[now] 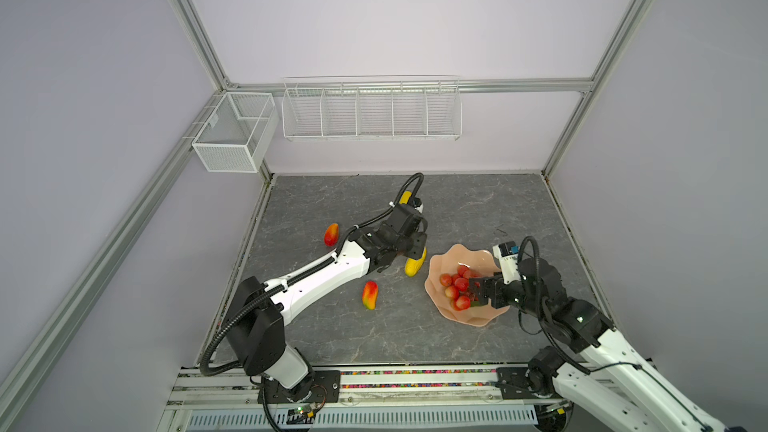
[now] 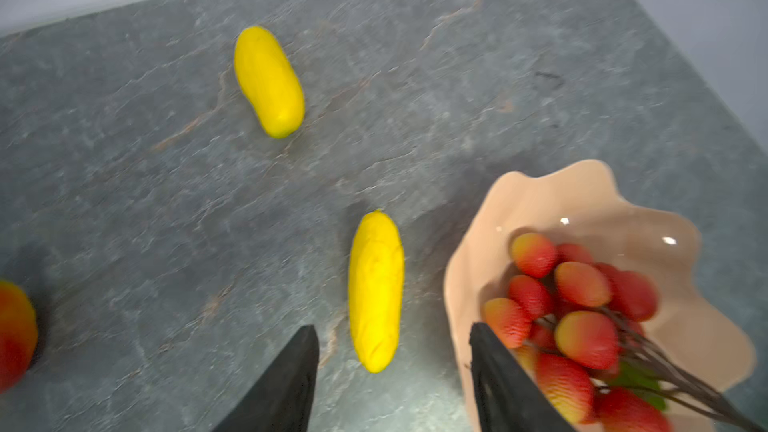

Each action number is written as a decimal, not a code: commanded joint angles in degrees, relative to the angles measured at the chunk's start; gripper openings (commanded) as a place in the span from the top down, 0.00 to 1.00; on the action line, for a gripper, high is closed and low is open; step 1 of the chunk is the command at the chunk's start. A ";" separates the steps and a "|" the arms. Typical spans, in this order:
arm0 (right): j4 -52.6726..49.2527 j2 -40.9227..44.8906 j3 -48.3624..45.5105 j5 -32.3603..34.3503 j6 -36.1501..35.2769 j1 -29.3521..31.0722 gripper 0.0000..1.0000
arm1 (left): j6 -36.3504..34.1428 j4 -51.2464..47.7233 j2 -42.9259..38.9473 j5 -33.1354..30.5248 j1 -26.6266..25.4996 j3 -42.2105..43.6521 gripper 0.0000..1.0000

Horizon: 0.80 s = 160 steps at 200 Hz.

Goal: Place and organize the fake fruits in the fruit bowl
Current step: 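Grasp the yellow fruit beside the bowl with the left gripper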

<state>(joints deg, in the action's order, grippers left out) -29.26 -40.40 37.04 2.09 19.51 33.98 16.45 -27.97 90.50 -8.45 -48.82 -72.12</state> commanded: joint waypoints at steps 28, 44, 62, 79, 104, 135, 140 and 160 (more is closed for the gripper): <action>5.62 -14.07 9.64 -3.94 -9.16 4.02 0.12 | -1.58 -1.59 10.11 5.66 2.64 -2.72 0.44; 7.41 -16.76 9.63 -4.97 -9.35 4.19 0.12 | -1.95 -1.31 12.89 6.83 2.77 -4.06 0.45; 9.41 -18.03 8.47 -5.41 -8.96 4.27 0.12 | -1.69 -1.12 14.96 7.17 2.88 -5.14 0.45; 10.42 -18.86 7.70 -5.61 -8.53 4.25 0.12 | -2.07 -1.98 16.99 7.52 3.17 -6.28 0.45; 10.62 -19.95 7.61 -5.65 -8.85 4.17 0.12 | -2.40 -1.50 18.44 8.85 3.29 -6.57 0.45; 10.89 -21.00 7.85 -5.53 -9.40 3.70 0.12 | -2.21 -0.77 20.32 10.52 3.41 -7.13 0.44; 10.89 -21.19 7.95 -5.68 -9.57 3.65 0.12 | -2.22 -0.90 20.85 10.67 3.46 -7.29 0.44; 10.97 -21.72 8.10 -6.31 -9.60 3.54 0.12 | -2.17 -0.63 22.23 11.17 3.49 -7.43 0.43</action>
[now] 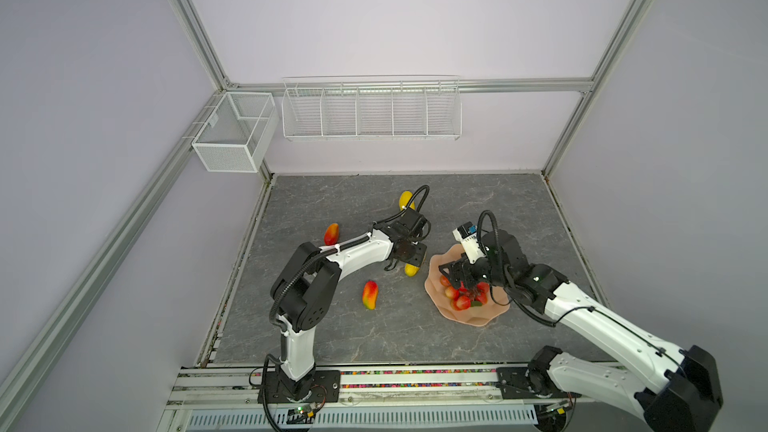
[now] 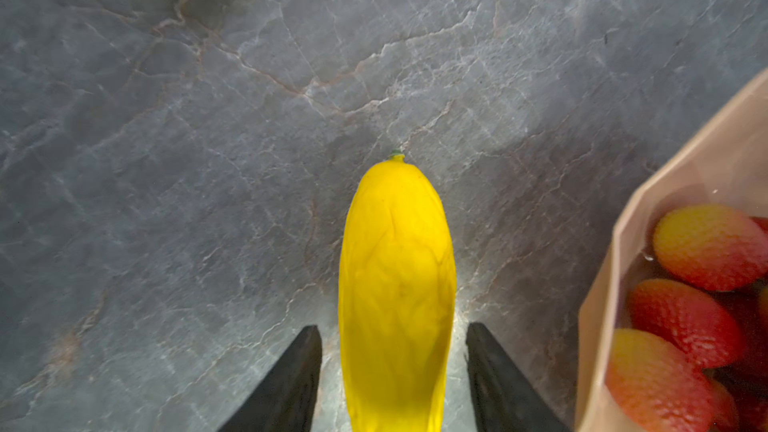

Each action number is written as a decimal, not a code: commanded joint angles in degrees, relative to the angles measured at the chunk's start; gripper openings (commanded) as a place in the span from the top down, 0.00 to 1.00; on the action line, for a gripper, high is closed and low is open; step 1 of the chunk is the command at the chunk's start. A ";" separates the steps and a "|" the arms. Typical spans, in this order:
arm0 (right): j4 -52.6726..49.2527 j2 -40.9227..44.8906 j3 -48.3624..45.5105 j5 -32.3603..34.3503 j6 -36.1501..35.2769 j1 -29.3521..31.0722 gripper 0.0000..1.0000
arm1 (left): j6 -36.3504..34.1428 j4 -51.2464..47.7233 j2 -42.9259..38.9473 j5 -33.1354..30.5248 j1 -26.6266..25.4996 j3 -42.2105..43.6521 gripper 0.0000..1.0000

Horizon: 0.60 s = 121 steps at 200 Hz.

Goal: Place and organize the fake fruits in the fruit bowl
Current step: 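Grasp the yellow fruit beside the bowl with the left gripper, then carry the yellow fruit with the left gripper over the bowl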

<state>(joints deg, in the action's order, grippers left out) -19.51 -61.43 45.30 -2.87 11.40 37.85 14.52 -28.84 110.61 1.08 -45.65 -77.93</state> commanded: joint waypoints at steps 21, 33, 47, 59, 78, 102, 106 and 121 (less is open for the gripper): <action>0.97 -0.71 -0.54 -1.41 -1.20 -0.56 0.12 | -0.04 0.70 2.60 1.46 0.46 -1.61 0.45; 0.79 -0.47 -0.82 -1.40 -1.00 -0.63 0.12 | 0.15 0.72 2.52 1.34 0.68 -1.61 0.52; 0.70 0.28 -1.28 -1.36 -0.71 -0.92 0.12 | 0.58 0.80 1.78 1.30 1.08 -1.39 0.58; 0.57 1.31 -1.82 -1.26 -0.42 -1.19 0.12 | 0.82 0.80 0.58 0.86 1.35 -0.99 0.62; -0.06 3.48 -2.70 -1.26 -0.05 -1.67 0.12 | 0.93 0.72 -2.00 -0.18 1.44 -0.07 0.65; -2.15 6.64 -3.75 -0.64 0.67 -2.27 0.12 | 0.91 -1.40 -5.64 0.37 1.35 -0.25 0.66; -2.64 7.17 -3.93 -0.37 0.93 -2.32 0.12 | 0.81 -1.60 -6.37 0.80 1.24 -0.21 0.66; -4.48 8.95 -4.98 0.32 2.30 -2.90 0.12 | -0.15 -0.90 -9.18 3.97 0.66 0.46 0.66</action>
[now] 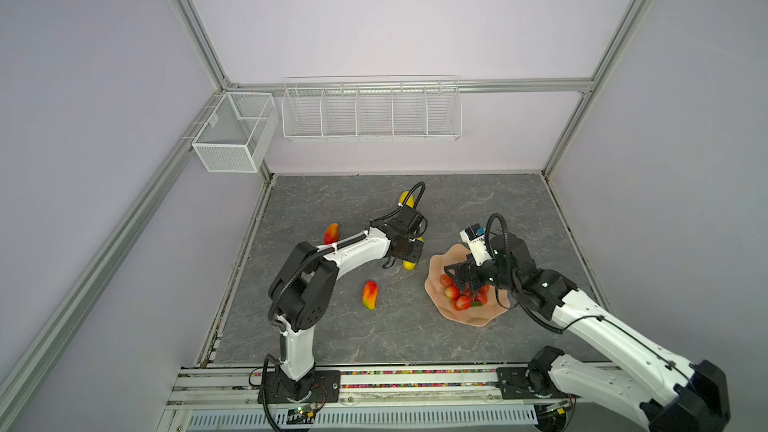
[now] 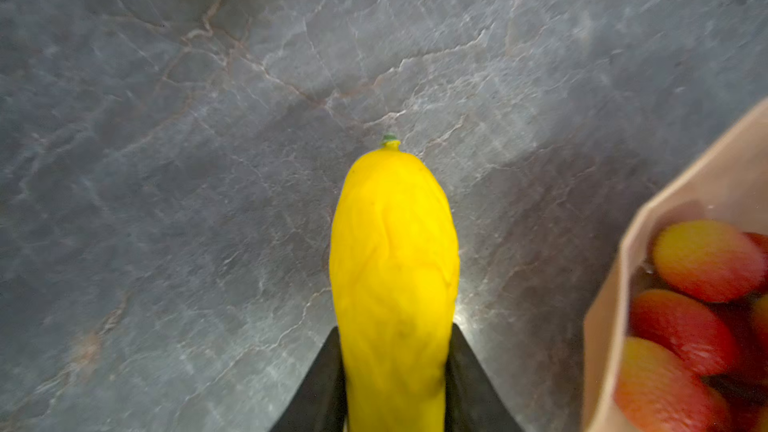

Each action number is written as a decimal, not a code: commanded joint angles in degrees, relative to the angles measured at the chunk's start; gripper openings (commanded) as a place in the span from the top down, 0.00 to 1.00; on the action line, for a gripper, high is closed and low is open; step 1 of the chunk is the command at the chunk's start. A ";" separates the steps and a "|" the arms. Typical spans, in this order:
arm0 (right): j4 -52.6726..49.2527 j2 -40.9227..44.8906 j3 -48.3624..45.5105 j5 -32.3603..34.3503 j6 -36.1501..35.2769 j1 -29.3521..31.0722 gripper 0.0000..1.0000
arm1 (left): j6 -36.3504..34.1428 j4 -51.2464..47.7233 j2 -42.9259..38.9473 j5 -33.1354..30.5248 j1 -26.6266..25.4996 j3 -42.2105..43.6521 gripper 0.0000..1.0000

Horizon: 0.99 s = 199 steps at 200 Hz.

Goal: Place and organize the fake fruits in the fruit bowl
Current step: 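Carry the yellow fruit with the left gripper over the bowl, then release the yellow fruit into the bowl and reach toward the farther yellow fruit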

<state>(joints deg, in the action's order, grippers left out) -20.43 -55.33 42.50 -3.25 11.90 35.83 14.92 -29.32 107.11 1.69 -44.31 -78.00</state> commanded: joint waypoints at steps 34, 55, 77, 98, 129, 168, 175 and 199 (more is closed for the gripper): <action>-6.09 5.72 -5.34 -0.02 4.70 -1.68 0.12 | -3.05 2.61 -8.79 7.02 -5.03 1.48 0.67; -6.24 8.74 -7.00 -0.37 6.37 -1.72 0.12 | -5.07 1.06 -6.73 6.39 -8.47 -1.04 0.66; -7.53 11.59 -7.43 0.78 6.97 -1.72 0.12 | -6.38 -0.41 -3.47 4.43 -10.50 -4.04 0.66; -9.52 12.92 -7.04 2.29 7.11 -1.78 0.12 | -7.64 -1.08 -1.12 3.17 -10.62 -5.88 0.66; -9.79 13.28 -7.36 2.37 7.70 -2.08 0.12 | -11.09 -3.05 1.78 2.95 -10.63 -8.72 0.65; -8.92 12.49 -7.35 2.29 7.98 -2.25 0.12 | -13.66 -4.25 3.92 3.39 -10.62 -9.81 0.63; -8.74 12.42 -7.27 2.28 7.99 -2.28 0.11 | -13.92 -4.04 4.11 3.53 -10.62 -9.72 0.63; -8.31 12.00 -7.07 2.02 7.72 -2.51 0.12 | -14.42 -3.24 5.16 3.68 -10.75 -9.59 0.62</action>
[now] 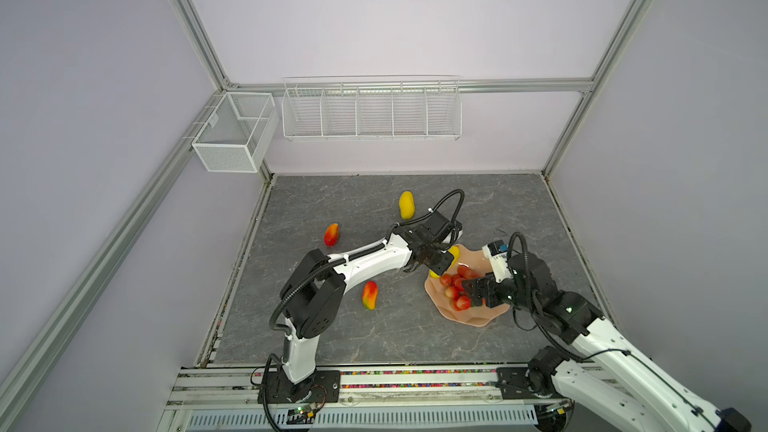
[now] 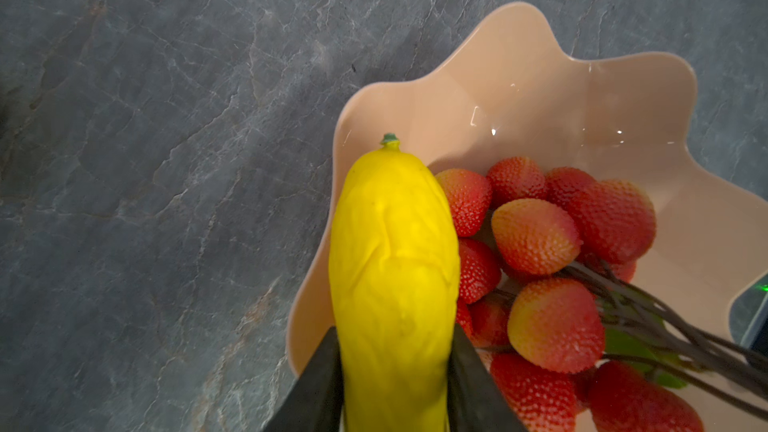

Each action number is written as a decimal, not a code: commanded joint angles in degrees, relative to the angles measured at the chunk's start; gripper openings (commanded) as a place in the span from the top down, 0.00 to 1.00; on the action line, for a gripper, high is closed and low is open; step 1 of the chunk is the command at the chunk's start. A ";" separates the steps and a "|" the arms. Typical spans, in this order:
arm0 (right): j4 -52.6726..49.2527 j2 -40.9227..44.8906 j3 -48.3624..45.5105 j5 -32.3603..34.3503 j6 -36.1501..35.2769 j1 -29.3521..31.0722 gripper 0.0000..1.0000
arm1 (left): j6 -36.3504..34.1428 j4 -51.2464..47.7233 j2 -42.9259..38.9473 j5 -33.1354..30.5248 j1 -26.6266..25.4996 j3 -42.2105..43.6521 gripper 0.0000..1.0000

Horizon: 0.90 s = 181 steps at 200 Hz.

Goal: Place and organize the fake fruits in the fruit bowl
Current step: 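Release the yellow fruit into the bowl and reach toward the farther yellow fruit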

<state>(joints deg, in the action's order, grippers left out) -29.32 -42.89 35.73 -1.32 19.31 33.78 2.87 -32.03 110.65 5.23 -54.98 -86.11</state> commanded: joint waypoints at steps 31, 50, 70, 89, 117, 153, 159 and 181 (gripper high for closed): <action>0.32 -0.79 0.14 -0.16 0.01 -0.69 0.12 | -2.55 -0.31 2.41 0.11 -0.13 -1.62 0.56; 0.66 -0.85 0.15 -0.10 -0.02 -0.89 0.11 | -2.72 0.10 1.70 -0.13 -0.31 -1.34 0.49; 1.34 -1.67 0.39 -0.30 -0.23 -1.12 0.11 | -2.58 0.54 -0.04 -0.40 -0.31 -1.40 0.44; 2.39 -3.33 1.28 -0.92 -1.25 -1.17 0.12 | -0.45 -0.38 -1.84 -1.17 0.08 -3.11 0.42; 5.41 -6.03 3.39 -2.40 -4.05 -1.17 0.12 | 5.63 1.48 -3.41 -10.14 3.86 -3.91 0.41; 11.22 -12.45 6.07 -5.68 -7.29 -1.57 0.12 | 8.00 1.22 2.51 -18.41 12.08 -9.73 0.37; 12.24 -13.95 6.55 -6.54 -7.89 -1.69 0.11 | 8.22 0.61 4.34 -18.64 13.33 -11.62 0.37; 15.73 -18.74 8.16 -8.87 -9.35 -2.17 0.12 | 8.12 -0.41 10.54 -19.45 16.31 -18.40 0.37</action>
<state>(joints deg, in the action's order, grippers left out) -19.55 -57.69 41.95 -6.22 13.43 32.34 9.45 -30.83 114.56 -10.04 -40.86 -99.18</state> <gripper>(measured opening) 0.885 0.628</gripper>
